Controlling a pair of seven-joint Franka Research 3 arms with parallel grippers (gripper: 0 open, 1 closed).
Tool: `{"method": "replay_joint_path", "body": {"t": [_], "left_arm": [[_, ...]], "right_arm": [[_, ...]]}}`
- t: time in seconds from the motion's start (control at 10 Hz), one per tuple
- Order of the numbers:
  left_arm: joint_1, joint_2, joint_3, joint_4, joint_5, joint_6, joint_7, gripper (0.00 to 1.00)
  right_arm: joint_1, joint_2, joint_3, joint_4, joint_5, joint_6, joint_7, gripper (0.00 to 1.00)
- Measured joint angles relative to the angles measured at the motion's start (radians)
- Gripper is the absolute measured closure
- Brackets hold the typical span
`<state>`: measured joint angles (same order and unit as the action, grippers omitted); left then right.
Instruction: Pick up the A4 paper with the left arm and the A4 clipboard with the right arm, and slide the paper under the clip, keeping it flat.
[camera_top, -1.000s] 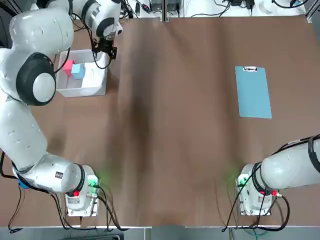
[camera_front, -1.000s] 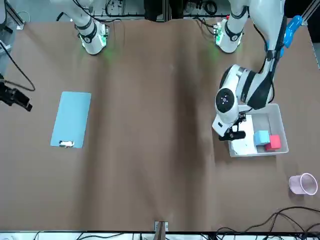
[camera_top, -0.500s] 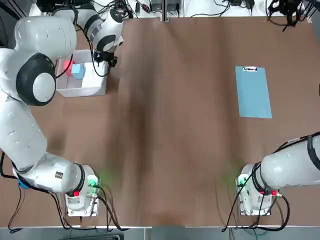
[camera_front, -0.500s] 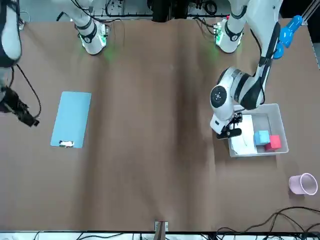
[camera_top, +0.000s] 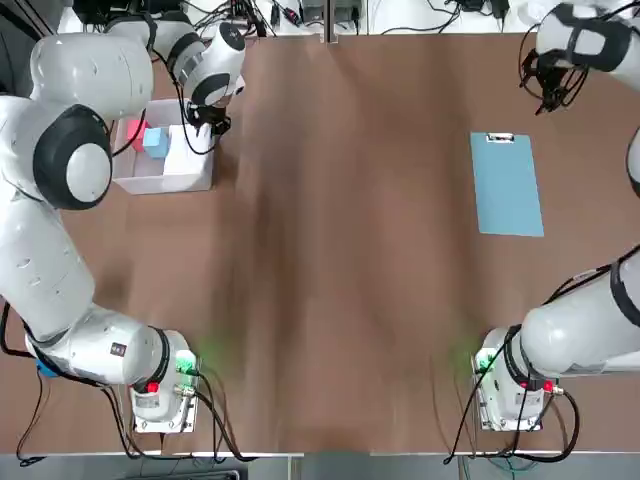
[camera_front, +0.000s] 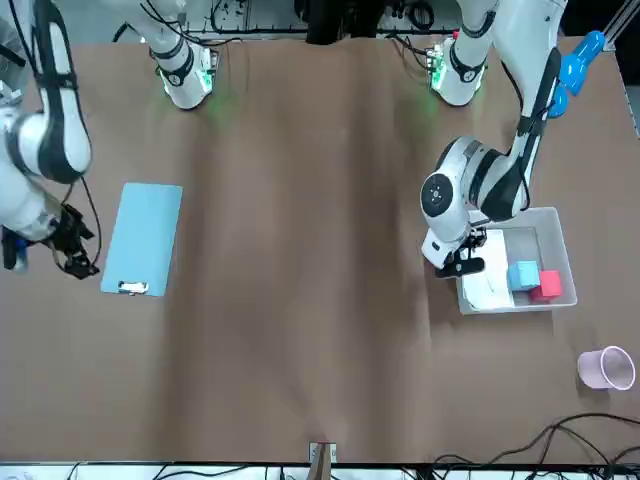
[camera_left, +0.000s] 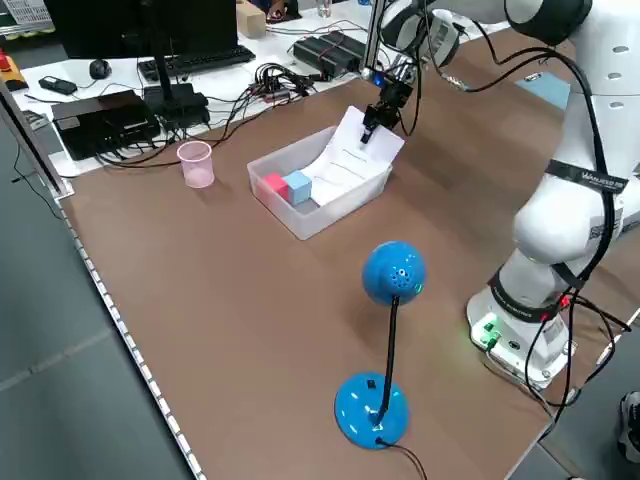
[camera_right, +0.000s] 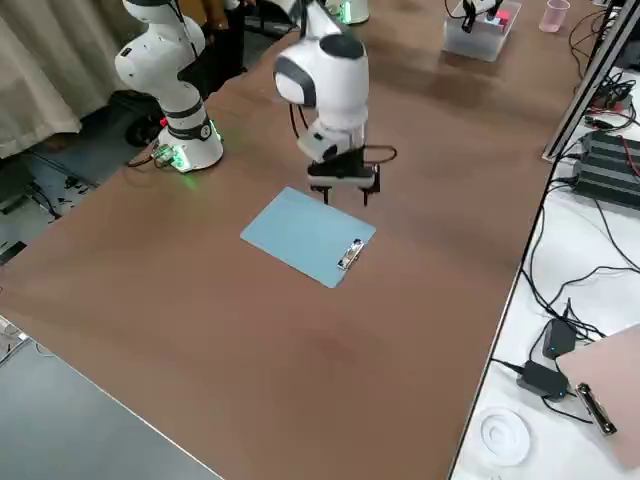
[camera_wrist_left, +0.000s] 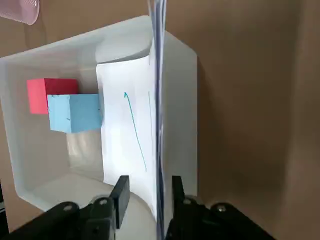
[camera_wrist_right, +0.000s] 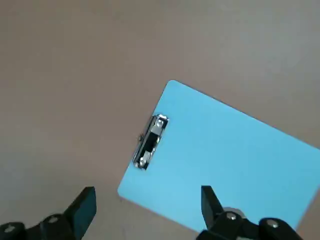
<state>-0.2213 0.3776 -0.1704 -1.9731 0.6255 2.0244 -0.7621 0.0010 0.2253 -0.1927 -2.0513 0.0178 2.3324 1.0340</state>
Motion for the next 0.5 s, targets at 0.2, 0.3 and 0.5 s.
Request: {"method": "replay_joint_path", "body": {"t": [0.2,0.3,0.5], "left_arm": [[0.0,0.0,0.0,0.0,0.0,0.003,0.0,0.77],[0.0,0.0,0.0,0.001,0.001,0.005,0.0,0.82],[0.001,-0.003,0.001,0.008,0.001,0.005,0.0,0.99]], "right_arm": [[-0.001,0.1,0.0,-0.011,0.0,0.108,0.096,0.09],[-0.001,0.143,0.0,-0.012,0.0,0.147,0.124,0.1],[-0.001,0.213,0.001,-0.012,0.01,0.233,0.176,0.11]]}}
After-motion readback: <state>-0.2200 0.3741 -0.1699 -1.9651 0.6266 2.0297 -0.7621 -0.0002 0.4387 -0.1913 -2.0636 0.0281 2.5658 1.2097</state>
